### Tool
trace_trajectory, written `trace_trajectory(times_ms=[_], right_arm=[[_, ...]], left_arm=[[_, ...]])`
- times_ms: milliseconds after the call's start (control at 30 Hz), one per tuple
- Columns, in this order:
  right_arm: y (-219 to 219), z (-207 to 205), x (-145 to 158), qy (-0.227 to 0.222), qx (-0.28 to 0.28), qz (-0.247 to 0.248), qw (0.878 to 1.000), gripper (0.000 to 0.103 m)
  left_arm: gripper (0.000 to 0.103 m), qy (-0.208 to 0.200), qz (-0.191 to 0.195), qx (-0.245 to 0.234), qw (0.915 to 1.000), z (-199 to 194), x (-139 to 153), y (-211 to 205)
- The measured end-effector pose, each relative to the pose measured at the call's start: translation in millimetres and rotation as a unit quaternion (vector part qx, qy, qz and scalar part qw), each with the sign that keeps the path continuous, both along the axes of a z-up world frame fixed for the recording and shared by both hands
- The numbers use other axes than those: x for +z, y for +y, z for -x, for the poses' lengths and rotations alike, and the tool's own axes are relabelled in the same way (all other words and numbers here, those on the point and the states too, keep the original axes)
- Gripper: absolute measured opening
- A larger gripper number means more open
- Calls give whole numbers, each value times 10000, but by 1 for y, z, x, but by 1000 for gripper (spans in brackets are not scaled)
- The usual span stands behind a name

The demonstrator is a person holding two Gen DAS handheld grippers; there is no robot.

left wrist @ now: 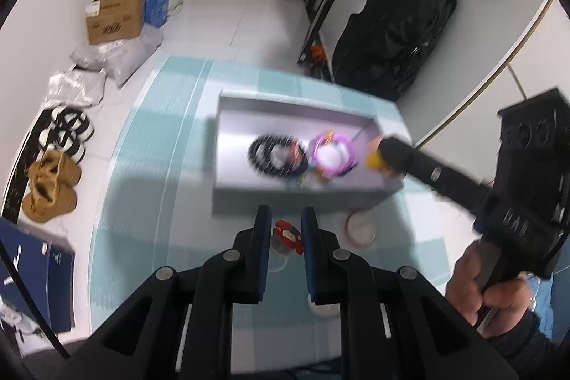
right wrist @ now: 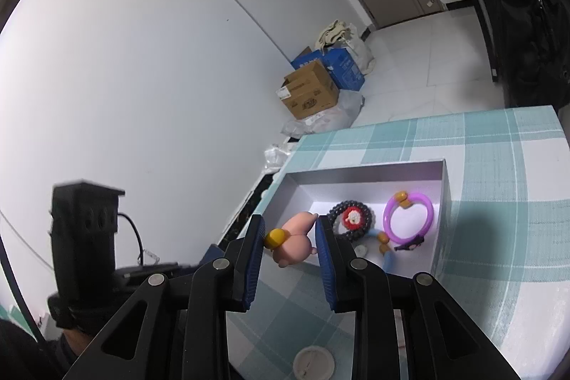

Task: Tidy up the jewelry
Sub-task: 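Carry the pig and red clip into the white box and open both tools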

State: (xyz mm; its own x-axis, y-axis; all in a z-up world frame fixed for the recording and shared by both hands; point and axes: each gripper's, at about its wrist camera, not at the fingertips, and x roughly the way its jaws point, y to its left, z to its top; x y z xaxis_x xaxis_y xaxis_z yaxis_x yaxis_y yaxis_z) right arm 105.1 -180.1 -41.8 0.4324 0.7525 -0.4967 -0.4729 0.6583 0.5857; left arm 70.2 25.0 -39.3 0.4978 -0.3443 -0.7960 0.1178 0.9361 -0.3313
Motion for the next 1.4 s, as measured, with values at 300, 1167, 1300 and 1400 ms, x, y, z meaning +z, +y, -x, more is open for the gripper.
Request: trace_trajectory(times_ms=[300,1167,1300,1400], right_arm=[[-5,-16,0,52,-177,-65,9998,28],[-22,-62,-29,679,-719,28,9951,33],[-23,-58,-25,633,-629,-7,9960,48],[-26,-54,-18,434,-689,-67,9967,63]], left_arm=[[12,-143,18,-88,9999,-38,-2,-12],[18,254,576,-34,9980,-92,-25,-14],[42,208,579,-105,9981,-87,-24,-16],[47,119,617,-43,9980,-83,-21,-12]])
